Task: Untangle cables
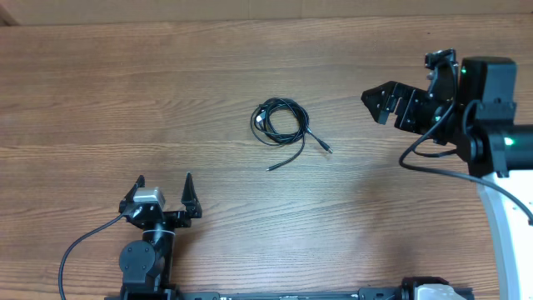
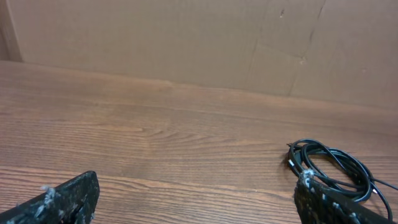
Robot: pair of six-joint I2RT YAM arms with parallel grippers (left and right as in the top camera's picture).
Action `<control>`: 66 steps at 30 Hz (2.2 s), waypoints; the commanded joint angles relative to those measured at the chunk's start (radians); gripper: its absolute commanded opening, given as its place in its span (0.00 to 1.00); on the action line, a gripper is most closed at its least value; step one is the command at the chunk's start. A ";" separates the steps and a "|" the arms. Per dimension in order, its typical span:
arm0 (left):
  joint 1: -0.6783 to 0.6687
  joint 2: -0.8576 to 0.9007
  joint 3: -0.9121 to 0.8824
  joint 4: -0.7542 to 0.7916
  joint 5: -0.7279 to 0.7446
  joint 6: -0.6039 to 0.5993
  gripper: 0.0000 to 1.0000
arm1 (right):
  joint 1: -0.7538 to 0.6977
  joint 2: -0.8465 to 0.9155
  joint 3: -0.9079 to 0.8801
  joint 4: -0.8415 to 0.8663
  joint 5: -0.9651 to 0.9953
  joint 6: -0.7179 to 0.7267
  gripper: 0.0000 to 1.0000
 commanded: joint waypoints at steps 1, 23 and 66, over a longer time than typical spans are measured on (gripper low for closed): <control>0.004 -0.009 -0.003 0.001 0.008 0.023 1.00 | 0.003 0.022 0.027 0.003 0.009 -0.008 1.00; 0.004 -0.009 -0.003 0.050 -0.005 0.030 0.99 | 0.110 0.031 0.027 0.019 -0.063 -0.013 1.00; -0.238 1.966 1.884 -0.986 0.407 0.210 1.00 | 0.110 0.056 0.027 0.074 -0.054 -0.039 1.00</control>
